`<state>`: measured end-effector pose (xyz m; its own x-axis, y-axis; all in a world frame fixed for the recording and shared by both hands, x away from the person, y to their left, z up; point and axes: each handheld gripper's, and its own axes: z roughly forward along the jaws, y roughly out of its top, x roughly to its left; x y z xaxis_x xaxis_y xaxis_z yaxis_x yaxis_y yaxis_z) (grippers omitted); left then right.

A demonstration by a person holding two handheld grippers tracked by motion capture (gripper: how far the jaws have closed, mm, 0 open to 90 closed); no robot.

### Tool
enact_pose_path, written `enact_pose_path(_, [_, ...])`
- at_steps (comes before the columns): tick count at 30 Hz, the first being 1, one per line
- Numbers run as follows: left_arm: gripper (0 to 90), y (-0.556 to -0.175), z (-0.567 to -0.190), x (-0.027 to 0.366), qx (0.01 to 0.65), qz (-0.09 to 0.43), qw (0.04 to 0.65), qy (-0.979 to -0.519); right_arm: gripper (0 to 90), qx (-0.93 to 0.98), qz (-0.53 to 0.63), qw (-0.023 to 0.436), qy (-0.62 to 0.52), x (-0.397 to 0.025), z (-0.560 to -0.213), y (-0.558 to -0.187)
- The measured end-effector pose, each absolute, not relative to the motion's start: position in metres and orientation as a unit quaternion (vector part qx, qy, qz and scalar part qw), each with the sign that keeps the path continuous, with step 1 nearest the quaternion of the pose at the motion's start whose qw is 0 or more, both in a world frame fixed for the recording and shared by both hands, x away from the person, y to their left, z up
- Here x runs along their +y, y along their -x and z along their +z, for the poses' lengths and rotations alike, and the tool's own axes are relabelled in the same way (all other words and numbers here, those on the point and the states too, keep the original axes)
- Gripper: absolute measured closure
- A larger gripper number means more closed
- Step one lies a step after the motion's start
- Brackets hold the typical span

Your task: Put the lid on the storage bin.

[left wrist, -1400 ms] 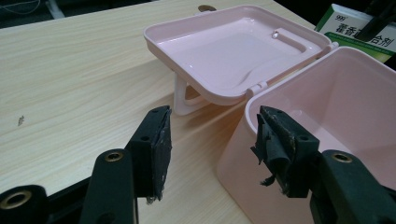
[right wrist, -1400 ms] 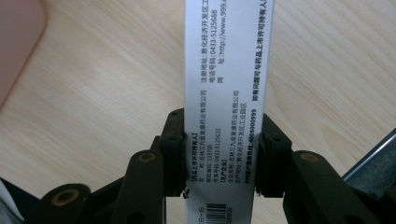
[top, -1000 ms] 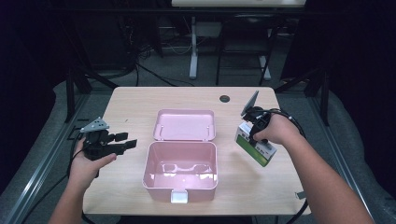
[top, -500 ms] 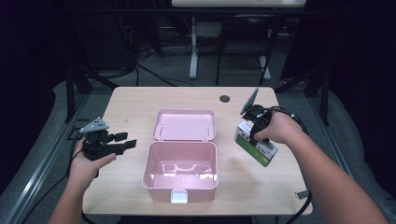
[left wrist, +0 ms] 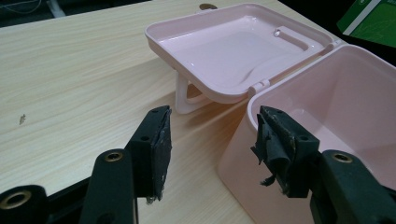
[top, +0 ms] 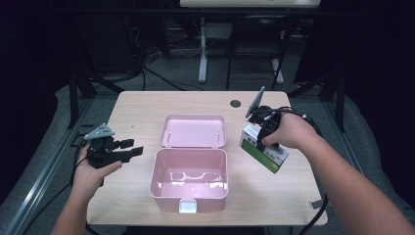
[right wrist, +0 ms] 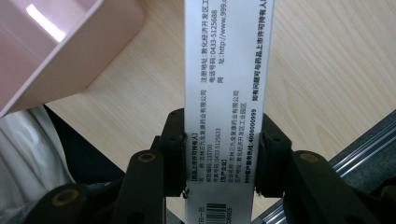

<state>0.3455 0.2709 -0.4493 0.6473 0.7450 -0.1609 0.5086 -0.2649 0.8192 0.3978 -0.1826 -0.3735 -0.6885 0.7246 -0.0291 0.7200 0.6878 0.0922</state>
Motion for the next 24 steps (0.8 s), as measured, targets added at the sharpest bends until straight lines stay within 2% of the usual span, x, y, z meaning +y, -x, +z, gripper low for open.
enact_pose_path(24, [45.0, -0.345, -0.449, 0.271, 0.400, 0.132, 0.458, -0.783, 61.6, 0.949, 0.047, 0.040, -0.309, -0.134, -0.347, -0.376])
